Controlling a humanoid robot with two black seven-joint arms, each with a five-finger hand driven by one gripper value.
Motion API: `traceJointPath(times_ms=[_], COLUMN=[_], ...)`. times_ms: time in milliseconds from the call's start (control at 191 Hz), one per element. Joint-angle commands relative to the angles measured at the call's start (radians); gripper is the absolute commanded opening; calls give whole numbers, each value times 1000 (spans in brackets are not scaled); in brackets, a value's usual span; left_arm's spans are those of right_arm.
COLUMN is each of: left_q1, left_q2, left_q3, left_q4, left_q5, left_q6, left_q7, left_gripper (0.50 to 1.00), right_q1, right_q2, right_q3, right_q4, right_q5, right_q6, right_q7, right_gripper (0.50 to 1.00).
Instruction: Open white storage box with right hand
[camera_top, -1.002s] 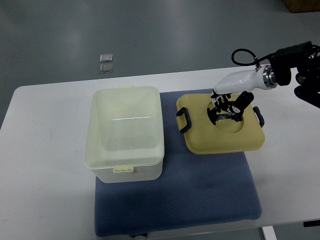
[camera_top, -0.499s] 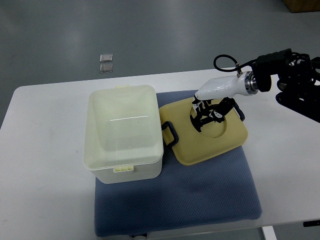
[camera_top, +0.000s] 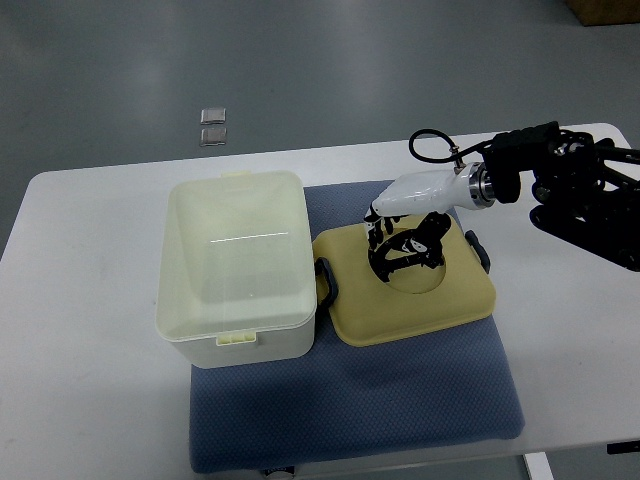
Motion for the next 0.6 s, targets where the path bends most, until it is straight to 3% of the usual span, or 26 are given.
traceJointPath(times_ms=[0,168,373,425,514,593], left_q1=[0,0,0,0,0,0], left_q2=[0,0,0,0,0,0], left_q3=[0,0,0,0,0,0], left_q4=[0,0,0,-2,-3,-3], left_q5=[0,0,0,0,1,3], left_q6=[0,0,0,0,0,0], left_q7=[0,0,0,0,0,0], left_gripper=[1000,1000,1000,1000,1000,1000], right_q1=[-2,6,0,-7,-36,-85], right_q2=[-5,-15,-4,5,28,65], right_q3=[0,18,290,354,423,460], right_q4=[-3,-18,-129,-181,-222,-227], right_q5=[1,2,212,403,823,1350], right_q6=[5,1,28,34,41,25], right_q7=[0,0,-3,-20,-102,-238], right_gripper=[921,924,924,924,924,924])
